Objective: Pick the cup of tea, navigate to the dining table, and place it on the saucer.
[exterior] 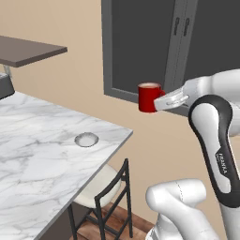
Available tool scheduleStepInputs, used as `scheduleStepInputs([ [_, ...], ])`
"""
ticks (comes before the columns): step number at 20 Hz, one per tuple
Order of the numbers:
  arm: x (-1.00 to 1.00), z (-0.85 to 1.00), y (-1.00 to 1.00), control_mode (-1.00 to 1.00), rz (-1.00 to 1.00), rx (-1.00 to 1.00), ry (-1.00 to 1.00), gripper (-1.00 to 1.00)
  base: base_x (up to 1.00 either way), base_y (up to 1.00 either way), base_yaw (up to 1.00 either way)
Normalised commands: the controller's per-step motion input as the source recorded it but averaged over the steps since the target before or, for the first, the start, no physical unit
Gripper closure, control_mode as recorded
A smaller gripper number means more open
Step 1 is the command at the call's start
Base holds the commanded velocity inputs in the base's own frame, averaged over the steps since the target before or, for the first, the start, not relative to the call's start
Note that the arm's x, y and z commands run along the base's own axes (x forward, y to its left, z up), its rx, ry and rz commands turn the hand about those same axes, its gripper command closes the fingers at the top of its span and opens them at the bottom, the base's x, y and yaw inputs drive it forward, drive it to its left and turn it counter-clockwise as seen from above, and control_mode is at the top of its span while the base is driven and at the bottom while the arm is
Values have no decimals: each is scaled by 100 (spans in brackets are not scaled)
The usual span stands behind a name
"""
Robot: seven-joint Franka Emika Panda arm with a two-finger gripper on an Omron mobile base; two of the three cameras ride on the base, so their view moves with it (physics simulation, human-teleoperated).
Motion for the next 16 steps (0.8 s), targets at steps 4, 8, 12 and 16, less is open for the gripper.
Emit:
scheduleStepInputs([
  [4,95,-20,83,-100,-6,-3,10,100,0,0,0],
  [8,100,-45,73,-100,0,0,8,100,0,0,0],
  [12,100,-54,44,-100,8,0,4,100,0,0,0],
  [16,82,-64,35,-100,17,0,1,100,0,0,0],
])
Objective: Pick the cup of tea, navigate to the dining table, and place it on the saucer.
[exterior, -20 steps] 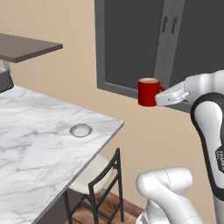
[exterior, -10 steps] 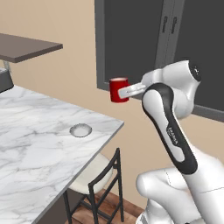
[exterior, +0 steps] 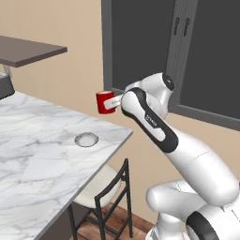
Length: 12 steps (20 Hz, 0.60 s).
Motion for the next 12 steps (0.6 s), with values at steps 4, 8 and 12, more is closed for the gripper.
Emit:
scheduleStepInputs([
  [4,63,-31,11,-100,28,10,0,100,0,0,0],
  [8,51,-3,1,-100,43,13,0,100,0,0,0],
  [12,17,-4,0,-100,45,4,0,100,0,0,0],
])
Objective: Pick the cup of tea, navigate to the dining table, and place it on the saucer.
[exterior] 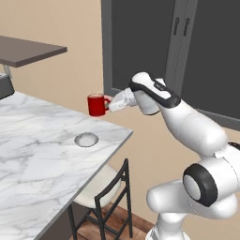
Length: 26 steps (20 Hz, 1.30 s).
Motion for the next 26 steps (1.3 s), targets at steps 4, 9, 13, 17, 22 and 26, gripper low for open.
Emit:
scheduleStepInputs([
  [4,0,-37,1,-100,20,-1,-2,100,0,0,0],
  [9,0,-48,0,-100,4,-5,0,100,0,0,0],
  [13,0,-60,0,-100,0,-3,0,100,0,0,0],
  [17,0,-64,0,-100,0,-4,0,100,0,0,0],
  [22,0,-64,0,-100,0,-4,0,100,0,0,0],
  [26,0,-47,0,-100,0,-2,0,100,0,0,0],
])
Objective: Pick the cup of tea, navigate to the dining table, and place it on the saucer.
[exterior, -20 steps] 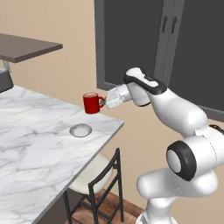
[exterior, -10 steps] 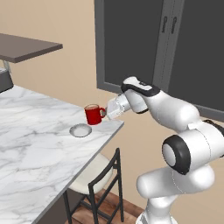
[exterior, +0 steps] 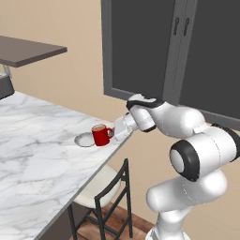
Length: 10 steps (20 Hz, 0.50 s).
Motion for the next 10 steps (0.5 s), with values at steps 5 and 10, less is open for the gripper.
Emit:
scheduleStepInputs([
  [5,3,-6,2,-100,0,0,-7,100,0,0,0],
  [10,43,-1,1,-100,0,0,-2,100,0,0,0],
])
